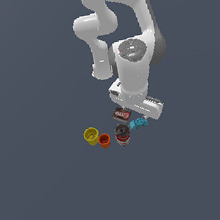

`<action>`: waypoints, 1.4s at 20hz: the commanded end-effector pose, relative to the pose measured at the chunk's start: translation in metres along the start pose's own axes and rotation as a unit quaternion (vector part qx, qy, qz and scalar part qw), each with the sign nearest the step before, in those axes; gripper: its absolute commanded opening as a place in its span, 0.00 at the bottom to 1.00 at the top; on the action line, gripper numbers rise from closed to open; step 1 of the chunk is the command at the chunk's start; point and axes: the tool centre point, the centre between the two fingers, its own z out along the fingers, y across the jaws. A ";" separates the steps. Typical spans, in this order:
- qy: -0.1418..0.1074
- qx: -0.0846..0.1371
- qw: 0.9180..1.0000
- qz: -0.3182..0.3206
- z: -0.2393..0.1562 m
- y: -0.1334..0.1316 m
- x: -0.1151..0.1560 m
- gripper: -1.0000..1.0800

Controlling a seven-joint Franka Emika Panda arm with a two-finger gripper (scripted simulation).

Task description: Pick up a designated object from a clutter of objects.

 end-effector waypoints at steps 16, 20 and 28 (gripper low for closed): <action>0.025 -0.001 0.973 0.231 0.066 -0.009 -0.026 0.96; 0.034 0.000 0.961 0.276 0.077 -0.008 -0.030 0.96; 0.048 0.004 0.942 0.332 0.090 -0.007 -0.034 0.96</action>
